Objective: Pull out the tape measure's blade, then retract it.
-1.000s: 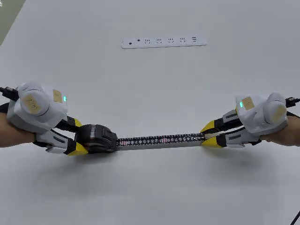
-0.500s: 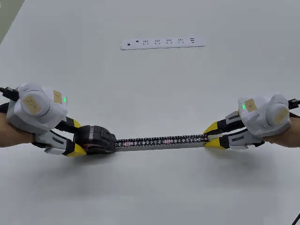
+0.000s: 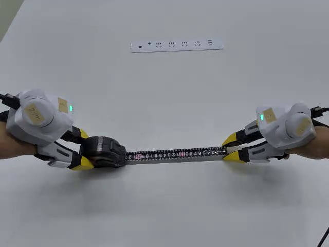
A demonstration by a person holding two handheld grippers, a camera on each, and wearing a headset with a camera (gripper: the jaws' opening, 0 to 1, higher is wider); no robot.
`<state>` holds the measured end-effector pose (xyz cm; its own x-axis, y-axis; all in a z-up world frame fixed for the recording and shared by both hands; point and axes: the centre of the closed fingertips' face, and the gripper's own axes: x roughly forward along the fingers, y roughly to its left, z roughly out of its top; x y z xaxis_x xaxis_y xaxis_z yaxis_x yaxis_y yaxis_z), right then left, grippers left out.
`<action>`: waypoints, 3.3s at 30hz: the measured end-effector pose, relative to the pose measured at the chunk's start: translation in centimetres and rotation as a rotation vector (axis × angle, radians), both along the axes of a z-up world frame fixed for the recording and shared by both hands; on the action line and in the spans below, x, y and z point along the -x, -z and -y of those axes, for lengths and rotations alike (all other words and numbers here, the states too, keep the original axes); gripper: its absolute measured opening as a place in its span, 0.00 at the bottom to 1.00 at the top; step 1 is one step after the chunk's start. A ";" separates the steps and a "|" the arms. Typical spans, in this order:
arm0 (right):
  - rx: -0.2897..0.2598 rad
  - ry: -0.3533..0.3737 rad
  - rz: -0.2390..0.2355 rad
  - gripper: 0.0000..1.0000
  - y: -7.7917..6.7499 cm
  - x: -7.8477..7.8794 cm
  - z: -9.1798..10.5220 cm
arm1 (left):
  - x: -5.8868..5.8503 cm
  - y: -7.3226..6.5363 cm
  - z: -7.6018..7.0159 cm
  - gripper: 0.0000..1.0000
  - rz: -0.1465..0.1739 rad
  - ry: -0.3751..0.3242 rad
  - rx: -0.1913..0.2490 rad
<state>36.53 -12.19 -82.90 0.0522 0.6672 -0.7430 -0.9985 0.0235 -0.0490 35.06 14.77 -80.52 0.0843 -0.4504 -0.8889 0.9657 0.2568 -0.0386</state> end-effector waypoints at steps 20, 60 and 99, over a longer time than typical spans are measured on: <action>0.000 0.054 -0.004 0.20 0.0 -0.1 0.0 | 0.1 0.3 0.0 0.33 0.004 -0.050 0.043; -0.072 0.274 0.008 0.48 -2.3 1.5 2.5 | 2.9 -2.3 -1.6 0.64 0.137 -0.476 0.343; -0.240 0.652 -0.001 0.89 -5.9 5.9 0.0 | 6.1 -5.4 2.5 0.87 0.276 -0.777 0.473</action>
<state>30.66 -12.24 -76.97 0.4973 0.6458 -0.5794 -0.7770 0.6286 0.0336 28.92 12.23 -75.11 0.6912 -0.4883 -0.5328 0.5221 0.8471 -0.0989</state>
